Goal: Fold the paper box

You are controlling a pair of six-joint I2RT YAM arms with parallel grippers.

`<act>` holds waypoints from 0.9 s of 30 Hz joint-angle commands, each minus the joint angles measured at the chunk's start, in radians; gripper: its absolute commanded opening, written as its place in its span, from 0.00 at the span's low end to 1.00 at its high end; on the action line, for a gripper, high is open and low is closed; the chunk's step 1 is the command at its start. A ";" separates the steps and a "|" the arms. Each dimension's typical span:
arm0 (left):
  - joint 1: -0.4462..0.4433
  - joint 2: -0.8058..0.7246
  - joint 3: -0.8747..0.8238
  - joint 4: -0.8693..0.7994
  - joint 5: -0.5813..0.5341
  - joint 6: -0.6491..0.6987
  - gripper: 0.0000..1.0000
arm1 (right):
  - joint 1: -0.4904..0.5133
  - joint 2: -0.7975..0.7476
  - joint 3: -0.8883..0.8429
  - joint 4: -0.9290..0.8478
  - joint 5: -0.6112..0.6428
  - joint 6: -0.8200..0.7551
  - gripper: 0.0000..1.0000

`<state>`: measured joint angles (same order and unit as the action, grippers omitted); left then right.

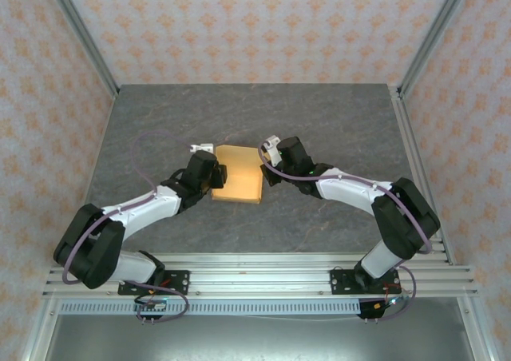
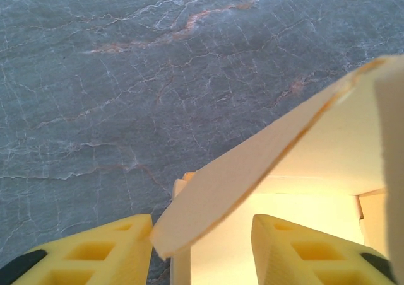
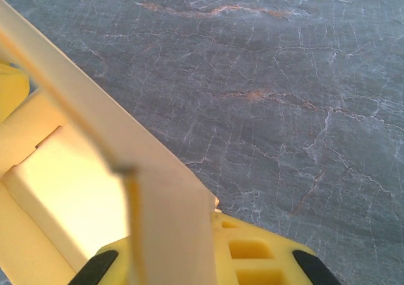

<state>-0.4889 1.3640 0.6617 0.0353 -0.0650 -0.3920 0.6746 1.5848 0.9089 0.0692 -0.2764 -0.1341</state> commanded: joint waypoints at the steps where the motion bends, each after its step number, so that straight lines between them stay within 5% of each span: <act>1: 0.005 -0.003 0.033 0.004 -0.056 -0.005 0.45 | 0.006 -0.016 0.016 -0.025 0.021 0.008 0.11; 6: 0.006 -0.011 0.063 -0.039 -0.099 0.030 0.63 | 0.007 -0.019 0.023 -0.041 0.026 -0.005 0.11; 13: 0.021 0.016 0.100 -0.046 -0.027 0.118 0.57 | 0.007 -0.018 0.035 -0.054 0.022 -0.012 0.10; 20: 0.035 0.040 0.121 -0.049 -0.025 0.128 0.36 | 0.006 -0.015 0.036 -0.059 0.023 -0.008 0.10; 27: 0.035 0.069 0.130 -0.045 -0.033 0.094 0.06 | 0.012 -0.013 0.056 -0.073 0.060 0.054 0.07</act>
<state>-0.4641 1.4158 0.7673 0.0040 -0.0761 -0.2771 0.6785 1.5848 0.9295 0.0372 -0.2592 -0.1230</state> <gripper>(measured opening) 0.083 0.076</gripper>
